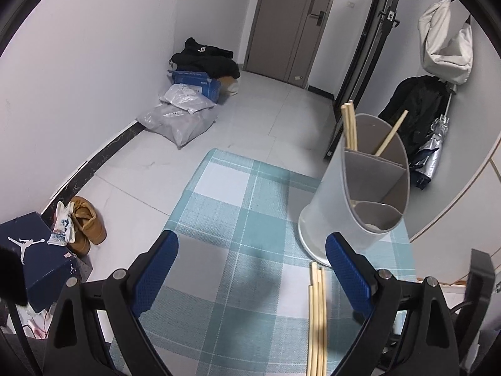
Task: Organize utensils
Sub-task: 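Move both grippers down to the loose chopsticks beside the holder, then close the right gripper on a chopstick while the left gripper grasps another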
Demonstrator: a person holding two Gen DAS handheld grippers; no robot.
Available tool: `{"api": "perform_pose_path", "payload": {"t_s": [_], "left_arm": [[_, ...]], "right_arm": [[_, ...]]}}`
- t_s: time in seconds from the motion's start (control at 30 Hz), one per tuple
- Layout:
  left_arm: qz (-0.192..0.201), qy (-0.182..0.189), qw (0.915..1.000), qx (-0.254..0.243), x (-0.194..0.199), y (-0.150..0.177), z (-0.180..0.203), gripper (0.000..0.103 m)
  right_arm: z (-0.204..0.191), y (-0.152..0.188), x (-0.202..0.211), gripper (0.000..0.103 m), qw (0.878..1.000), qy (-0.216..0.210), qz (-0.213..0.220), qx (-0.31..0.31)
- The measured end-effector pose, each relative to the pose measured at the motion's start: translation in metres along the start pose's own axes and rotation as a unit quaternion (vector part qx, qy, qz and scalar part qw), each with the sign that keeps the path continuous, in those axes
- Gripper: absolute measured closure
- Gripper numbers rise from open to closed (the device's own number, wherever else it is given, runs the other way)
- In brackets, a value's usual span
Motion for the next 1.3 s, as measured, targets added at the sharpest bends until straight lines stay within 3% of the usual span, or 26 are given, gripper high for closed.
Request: {"api": "perform_pose_path", "payload": {"t_s": [0.1, 0.33, 0.43, 0.67, 0.73, 0.87, 1.03, 1.3], "left_arm": [[-0.005, -0.004, 1.0000, 0.008, -0.002, -0.001, -0.004, 0.010], [-0.023, -0.003, 0.9991, 0.034, -0.007, -0.004, -0.014, 0.010], [-0.024, -0.004, 0.9989, 0.041, -0.007, -0.005, -0.016, 0.010], [-0.025, -0.005, 0.9988, 0.042, -0.007, -0.005, -0.017, 0.010], [-0.023, -0.007, 0.9988, 0.043, -0.007, -0.005, -0.019, 0.010], [-0.025, -0.006, 0.9984, 0.050, -0.007, -0.004, -0.024, 0.010], [-0.025, -0.009, 0.9980, 0.058, -0.006, -0.005, -0.028, 0.010], [-0.024, -0.004, 0.9978, 0.061, -0.001, -0.005, -0.027, 0.010]], "right_arm": [[-0.007, 0.002, -0.014, 0.026, 1.000, 0.004, -0.016, 0.015], [-0.017, 0.006, -0.033, 0.045, 0.998, 0.007, -0.046, 0.032], [-0.021, 0.009, -0.039, 0.047, 0.997, 0.014, -0.056, 0.047], [-0.025, 0.008, -0.040, 0.057, 0.996, 0.036, -0.055, 0.056], [-0.024, 0.007, -0.040, 0.066, 0.997, 0.038, -0.055, 0.050], [-0.027, 0.007, -0.039, 0.075, 0.995, 0.054, -0.057, 0.056], [-0.036, 0.009, -0.043, 0.098, 0.994, 0.058, -0.061, 0.069], [-0.035, 0.030, -0.023, 0.099, 0.992, 0.049, -0.080, 0.081]]}}
Point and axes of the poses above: each gripper's, at about its wrist camera, not at the fingertips, and x roughly against the way its jaws point, z to its right, y to its underside, the point moved 2 cm from there along -x, roughly the way its jaws point, and after that the axes turned 3 degrees about -y, right-handed, at the moved point
